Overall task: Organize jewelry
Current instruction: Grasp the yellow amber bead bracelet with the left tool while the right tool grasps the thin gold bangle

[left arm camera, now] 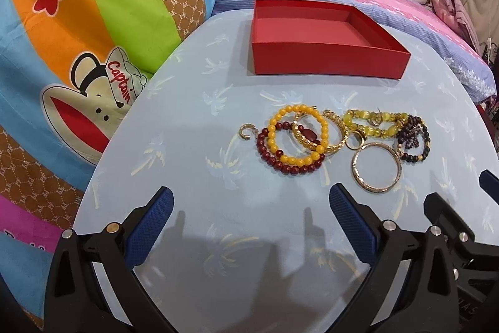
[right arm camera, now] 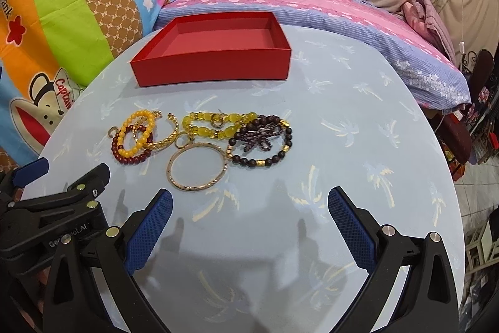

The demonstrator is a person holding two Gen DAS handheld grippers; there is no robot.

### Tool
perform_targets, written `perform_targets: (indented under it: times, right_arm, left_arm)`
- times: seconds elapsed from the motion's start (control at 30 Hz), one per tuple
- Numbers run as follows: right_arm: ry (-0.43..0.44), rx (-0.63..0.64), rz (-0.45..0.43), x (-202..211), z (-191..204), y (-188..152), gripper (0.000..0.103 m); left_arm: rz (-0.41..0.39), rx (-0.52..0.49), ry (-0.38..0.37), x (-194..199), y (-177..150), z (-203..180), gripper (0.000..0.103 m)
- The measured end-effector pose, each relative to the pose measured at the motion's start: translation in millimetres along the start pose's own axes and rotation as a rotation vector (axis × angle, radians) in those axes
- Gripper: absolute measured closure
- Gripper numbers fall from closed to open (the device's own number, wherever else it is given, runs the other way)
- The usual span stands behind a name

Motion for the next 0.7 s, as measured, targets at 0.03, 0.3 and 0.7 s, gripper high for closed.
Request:
perform_targets:
  times: [0.03, 0.3, 0.7]
  right_arm:
    - [0.004, 0.01, 0.0, -1.2, 3.2, 0.6, 0.007]
    - [0.092, 0.082, 0.044, -20.0, 30.2, 1.5, 0.019]
    - [0.138, 0.098, 0.103, -52.4, 50.9, 4.8, 0.042]
  left_arm:
    - [-0.002, 0.008, 0.002, -0.4, 1.6, 4.4, 0.007]
    - [0.002, 0.1, 0.041, -8.0, 7.5, 46.4, 0.007]
    - [0.027, 0.111, 0.047, -17.7, 7.4, 55.1, 0.007]
Point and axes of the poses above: each gripper's, at about its wrist camera, not at the fingertips, and x roughly against the way its jaws point, z to its left, y to its top, the point moved 1 cm from there along -x, roughly the way its jaws point, and after that the axes turned 7 degrees about -y, right-handed, at the moved point
